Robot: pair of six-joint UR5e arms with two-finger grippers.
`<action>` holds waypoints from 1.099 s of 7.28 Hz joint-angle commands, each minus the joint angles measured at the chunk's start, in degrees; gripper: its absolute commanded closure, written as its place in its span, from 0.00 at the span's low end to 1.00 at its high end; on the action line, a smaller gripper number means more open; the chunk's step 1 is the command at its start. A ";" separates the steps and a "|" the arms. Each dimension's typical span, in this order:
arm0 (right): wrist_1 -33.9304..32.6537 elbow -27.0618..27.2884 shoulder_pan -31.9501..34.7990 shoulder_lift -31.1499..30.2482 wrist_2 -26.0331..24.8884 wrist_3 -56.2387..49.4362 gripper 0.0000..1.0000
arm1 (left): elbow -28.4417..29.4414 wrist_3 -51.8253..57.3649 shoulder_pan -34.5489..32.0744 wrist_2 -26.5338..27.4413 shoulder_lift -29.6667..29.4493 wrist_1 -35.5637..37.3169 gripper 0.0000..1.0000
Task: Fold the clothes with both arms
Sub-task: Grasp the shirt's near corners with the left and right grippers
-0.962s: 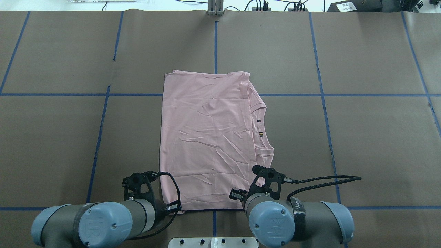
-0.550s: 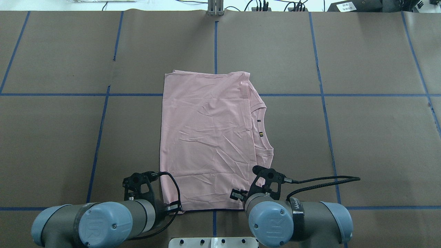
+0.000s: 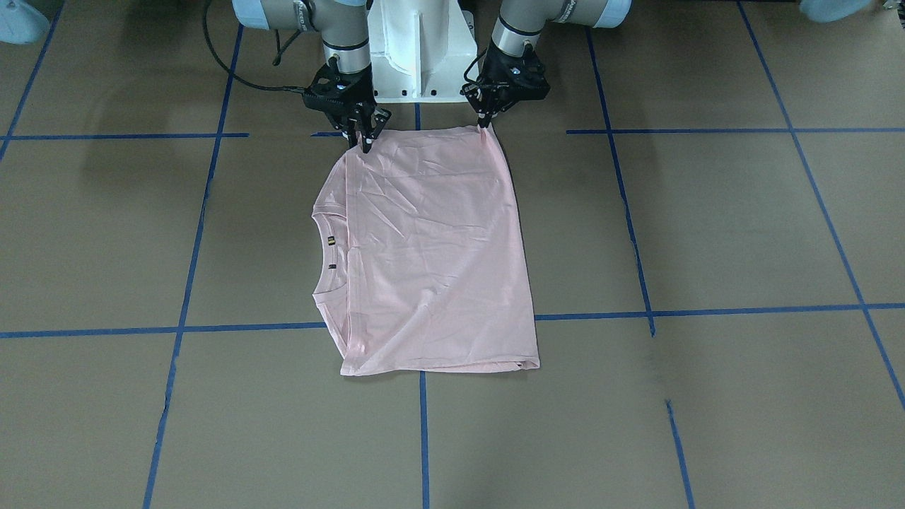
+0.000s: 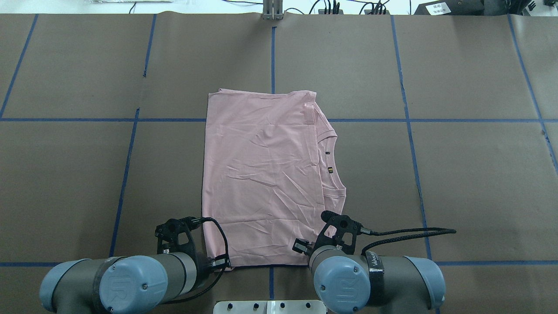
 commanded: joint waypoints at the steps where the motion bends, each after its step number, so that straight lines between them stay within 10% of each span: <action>1: -0.01 -0.10 -0.10 0.31 -0.93 2.72 1.00 | 0.00 0.00 0.00 -0.03 -0.09 0.00 1.00; 6: 0.08 1.13 0.07 0.32 -1.47 4.05 1.00 | -1.13 1.04 -0.17 -0.47 -0.35 0.26 1.00; 8: -5.41 8.82 0.51 0.14 -0.94 3.61 1.00 | -11.02 5.61 -0.96 -2.22 0.00 6.54 1.00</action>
